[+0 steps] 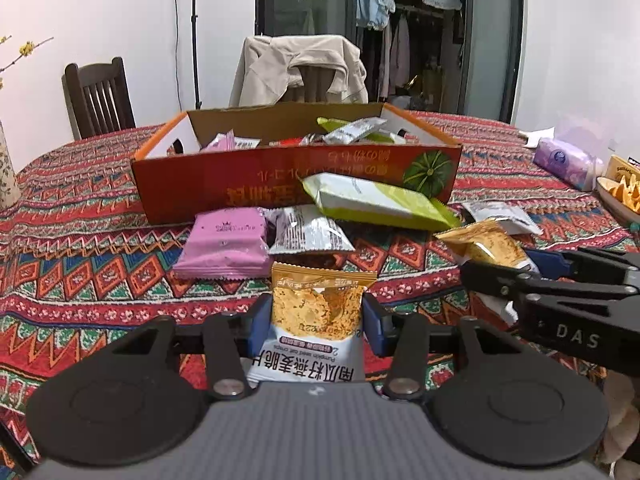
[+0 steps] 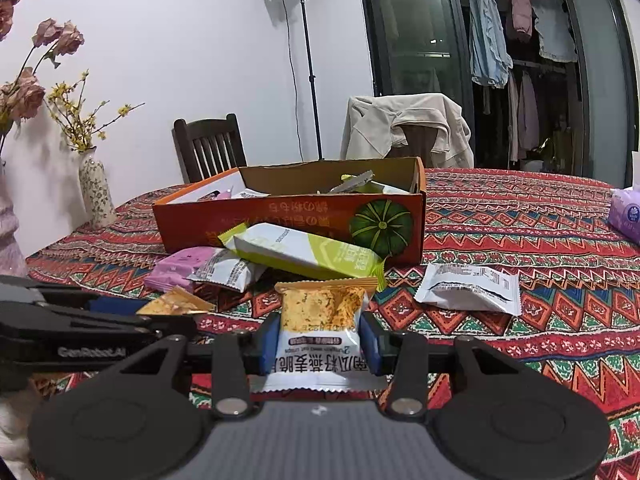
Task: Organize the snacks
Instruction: 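Carry both held crisp packets over the orange box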
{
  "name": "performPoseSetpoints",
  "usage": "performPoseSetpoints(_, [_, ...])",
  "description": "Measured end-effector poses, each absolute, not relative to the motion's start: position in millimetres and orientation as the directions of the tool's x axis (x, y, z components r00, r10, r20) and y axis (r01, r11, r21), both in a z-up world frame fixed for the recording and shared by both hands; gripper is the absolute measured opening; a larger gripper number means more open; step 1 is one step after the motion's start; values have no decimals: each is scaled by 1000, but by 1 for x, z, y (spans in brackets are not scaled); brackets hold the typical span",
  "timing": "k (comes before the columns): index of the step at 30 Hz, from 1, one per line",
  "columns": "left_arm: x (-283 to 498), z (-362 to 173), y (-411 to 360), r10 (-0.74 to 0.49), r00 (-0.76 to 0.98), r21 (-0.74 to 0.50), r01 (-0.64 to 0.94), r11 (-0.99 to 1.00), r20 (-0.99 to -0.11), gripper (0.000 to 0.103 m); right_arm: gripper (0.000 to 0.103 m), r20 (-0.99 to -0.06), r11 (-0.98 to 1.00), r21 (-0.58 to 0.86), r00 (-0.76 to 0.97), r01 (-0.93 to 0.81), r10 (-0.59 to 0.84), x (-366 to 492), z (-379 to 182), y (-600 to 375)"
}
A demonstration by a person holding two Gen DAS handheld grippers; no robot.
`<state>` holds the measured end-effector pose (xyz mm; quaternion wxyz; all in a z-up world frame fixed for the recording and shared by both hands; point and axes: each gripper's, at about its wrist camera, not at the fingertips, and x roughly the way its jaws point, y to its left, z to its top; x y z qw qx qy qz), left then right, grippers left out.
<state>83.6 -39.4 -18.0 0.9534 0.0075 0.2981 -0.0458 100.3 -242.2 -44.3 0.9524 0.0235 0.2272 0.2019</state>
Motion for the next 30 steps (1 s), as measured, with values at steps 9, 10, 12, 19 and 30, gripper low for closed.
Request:
performPoseSetpoints(9, [75, 6, -31, -81, 860, -28, 77, 997, -504, 48, 41, -394, 914, 122, 826, -388, 403, 98, -26, -242])
performPoseSetpoints(10, [76, 9, -29, -79, 865, -31, 73, 997, -495, 48, 41, -388, 914, 115, 829, -389, 402, 98, -22, -241])
performPoseSetpoints(12, [78, 15, -26, -73, 874, -38, 63, 997, -479, 48, 41, -377, 916, 98, 837, -390, 396, 101, -13, -240])
performPoseSetpoints(19, [97, 41, -13, -39, 907, -44, 22, 999, -420, 48, 41, -342, 918, 70, 855, -391, 390, 120, 19, -231])
performPoseSetpoints(30, [149, 74, 4, 17, 936, -38, -32, 999, -353, 48, 41, -330, 923, 70, 864, -379, 380, 179, 51, -202])
